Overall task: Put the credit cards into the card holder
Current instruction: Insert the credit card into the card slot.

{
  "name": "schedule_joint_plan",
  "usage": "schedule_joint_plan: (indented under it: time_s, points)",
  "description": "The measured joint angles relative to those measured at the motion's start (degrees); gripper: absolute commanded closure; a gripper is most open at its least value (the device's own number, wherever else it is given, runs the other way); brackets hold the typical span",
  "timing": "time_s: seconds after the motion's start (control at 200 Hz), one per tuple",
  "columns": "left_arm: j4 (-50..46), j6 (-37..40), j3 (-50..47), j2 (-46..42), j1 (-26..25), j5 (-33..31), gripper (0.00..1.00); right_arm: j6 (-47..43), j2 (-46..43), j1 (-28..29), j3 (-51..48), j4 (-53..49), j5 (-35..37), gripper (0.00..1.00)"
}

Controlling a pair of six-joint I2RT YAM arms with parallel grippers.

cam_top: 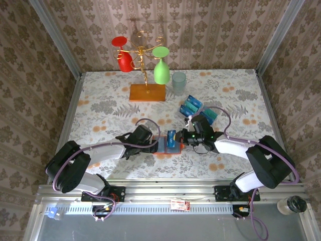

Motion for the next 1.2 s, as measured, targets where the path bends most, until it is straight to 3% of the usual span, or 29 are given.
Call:
schedule_joint_plan:
  time_s: [0.535,1.195]
  points:
    - [1.1,-1.2,-0.8,-0.1,-0.5,-1.4,0.0,1.1,1.4,1.2,-2.8,10.9,2.7,1.0]
    - [2.2,-1.7,-1.6,-0.4,-0.6,-1.9,0.0,2.4,4.2,1.4,-3.5,13.9,4.0,1.0]
